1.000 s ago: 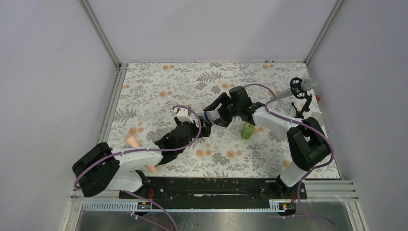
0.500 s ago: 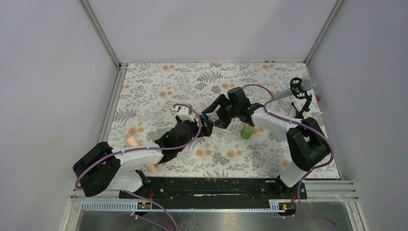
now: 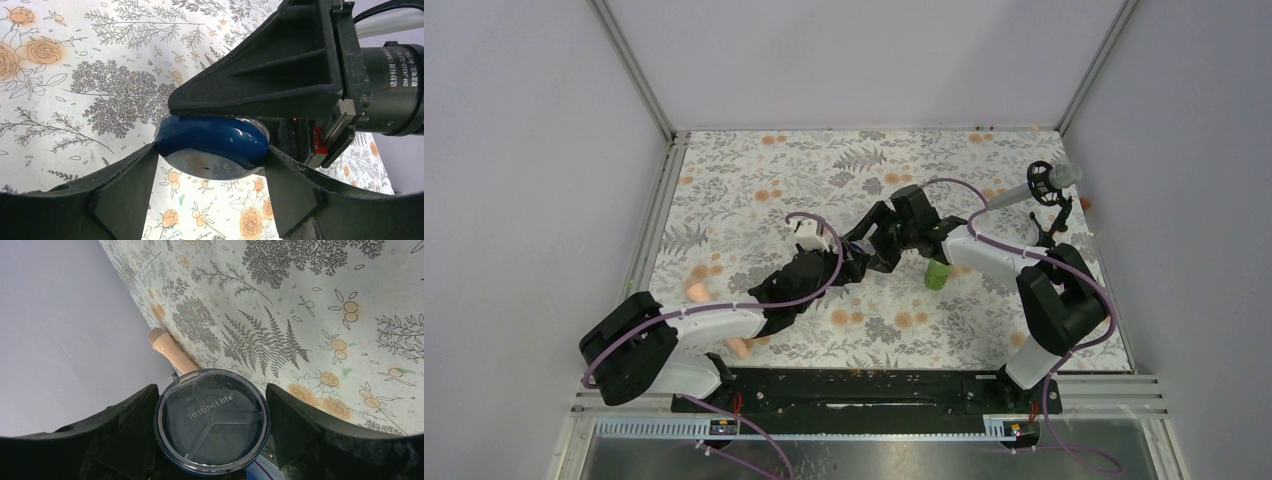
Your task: Sort the pills into containers
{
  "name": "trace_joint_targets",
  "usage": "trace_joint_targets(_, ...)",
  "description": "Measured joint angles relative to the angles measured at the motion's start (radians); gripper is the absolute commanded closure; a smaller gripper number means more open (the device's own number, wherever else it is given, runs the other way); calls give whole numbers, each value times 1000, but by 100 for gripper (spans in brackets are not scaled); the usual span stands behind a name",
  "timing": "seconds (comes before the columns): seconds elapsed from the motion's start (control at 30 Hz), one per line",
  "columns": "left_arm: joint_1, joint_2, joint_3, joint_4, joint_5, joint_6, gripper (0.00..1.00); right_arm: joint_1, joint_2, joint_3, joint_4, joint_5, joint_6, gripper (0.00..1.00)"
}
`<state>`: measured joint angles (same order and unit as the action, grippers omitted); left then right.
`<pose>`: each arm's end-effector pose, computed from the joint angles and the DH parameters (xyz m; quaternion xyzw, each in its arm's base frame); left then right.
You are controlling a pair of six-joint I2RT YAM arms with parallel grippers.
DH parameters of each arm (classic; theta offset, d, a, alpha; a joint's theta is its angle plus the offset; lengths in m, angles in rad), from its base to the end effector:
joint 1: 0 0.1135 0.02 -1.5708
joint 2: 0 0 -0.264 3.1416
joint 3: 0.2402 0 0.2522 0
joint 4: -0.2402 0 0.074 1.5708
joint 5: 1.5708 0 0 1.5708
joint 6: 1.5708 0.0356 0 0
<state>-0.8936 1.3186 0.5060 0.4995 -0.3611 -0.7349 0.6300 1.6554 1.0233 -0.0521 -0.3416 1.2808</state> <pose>0.1779 -0.2011 0.1995 -0.0422 0.8014 -0.3211 0.5028 0.2828 0.2210 0.2123 0.2155 0.8668 0.4338 0.1186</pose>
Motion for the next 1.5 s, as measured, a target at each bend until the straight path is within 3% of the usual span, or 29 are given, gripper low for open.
trace_joint_targets(0.2,1,-1,-23,24,16,-3,39,1,9,0,-8,-10,-1,53)
trace_joint_targets(0.5,35,-22,-101,133,126,76,81,5,25,0,-5,-67,-42,48)
trace_joint_targets(0.67,60,-27,-127,167,198,109,100,5,32,0,-2,-87,-75,34)
trace_joint_targets(1.07,84,-30,-183,224,320,139,100,5,32,-28,1,-124,-172,13)
trace_joint_targets(1.23,92,-8,-205,243,338,141,100,2,32,-46,-3,-124,-214,9)
trace_joint_targets(1.37,112,-1,-224,241,347,156,100,-3,32,-48,-16,-126,-248,1)
trace_joint_targets(1.5,139,-1,-227,219,349,174,100,-11,32,-53,-25,-132,-294,1)
